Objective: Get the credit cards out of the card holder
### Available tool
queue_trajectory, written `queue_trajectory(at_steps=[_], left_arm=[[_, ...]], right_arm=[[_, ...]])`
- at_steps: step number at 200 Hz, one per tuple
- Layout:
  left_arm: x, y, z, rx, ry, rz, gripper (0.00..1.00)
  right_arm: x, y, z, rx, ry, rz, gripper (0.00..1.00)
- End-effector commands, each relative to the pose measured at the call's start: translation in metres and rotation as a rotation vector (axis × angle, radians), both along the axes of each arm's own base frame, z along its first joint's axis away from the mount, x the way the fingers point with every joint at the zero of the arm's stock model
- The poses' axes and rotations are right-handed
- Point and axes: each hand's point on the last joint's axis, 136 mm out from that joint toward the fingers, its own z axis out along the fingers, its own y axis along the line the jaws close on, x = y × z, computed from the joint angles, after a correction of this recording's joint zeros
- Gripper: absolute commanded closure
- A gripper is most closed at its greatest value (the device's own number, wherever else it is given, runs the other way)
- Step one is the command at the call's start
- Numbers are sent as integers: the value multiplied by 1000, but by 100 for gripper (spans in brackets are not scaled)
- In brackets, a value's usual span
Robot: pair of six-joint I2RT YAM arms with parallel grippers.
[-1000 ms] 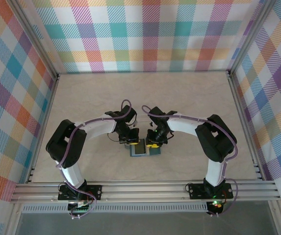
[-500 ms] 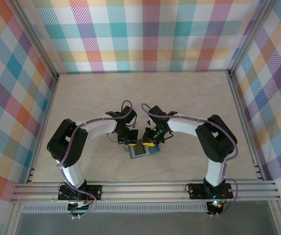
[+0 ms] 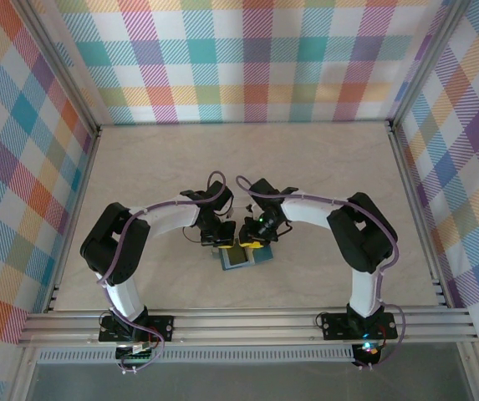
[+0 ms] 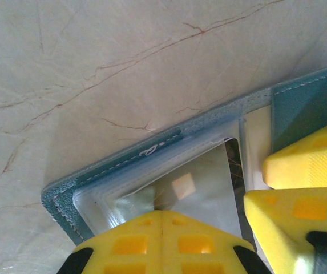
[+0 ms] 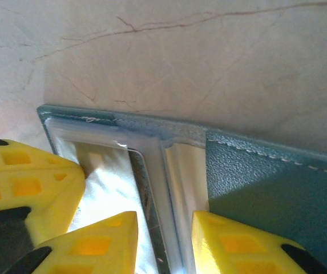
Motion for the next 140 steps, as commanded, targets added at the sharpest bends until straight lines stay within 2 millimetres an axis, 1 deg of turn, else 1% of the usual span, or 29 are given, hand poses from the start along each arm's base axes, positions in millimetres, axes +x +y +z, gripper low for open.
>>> queue_trajectory(at_steps=[1, 27, 42, 58, 85, 110, 140], left_arm=[[-9, 19, -23, 93, 43, 2, 100], [-9, 18, -22, 90, 40, -2, 100], [-9, 18, -22, 90, 40, -2, 100], [-10, 19, -22, 93, 42, -2, 100], [-8, 19, -17, 86, 29, 0, 100], [-7, 21, -7, 89, 6, 3, 99], [-6, 24, 6, 92, -24, 8, 99]], right_arm=[[-4, 1, -2, 6, 22, 31, 67], [-8, 2, -7, 3, 47, 37, 66], [-10, 5, -8, 14, 56, 45, 64], [-11, 3, -8, -9, 50, 51, 63], [-10, -5, -14, -78, 49, 32, 68], [-11, -7, -20, -100, 62, 22, 71], [-11, -17, -22, -158, 52, -6, 76]])
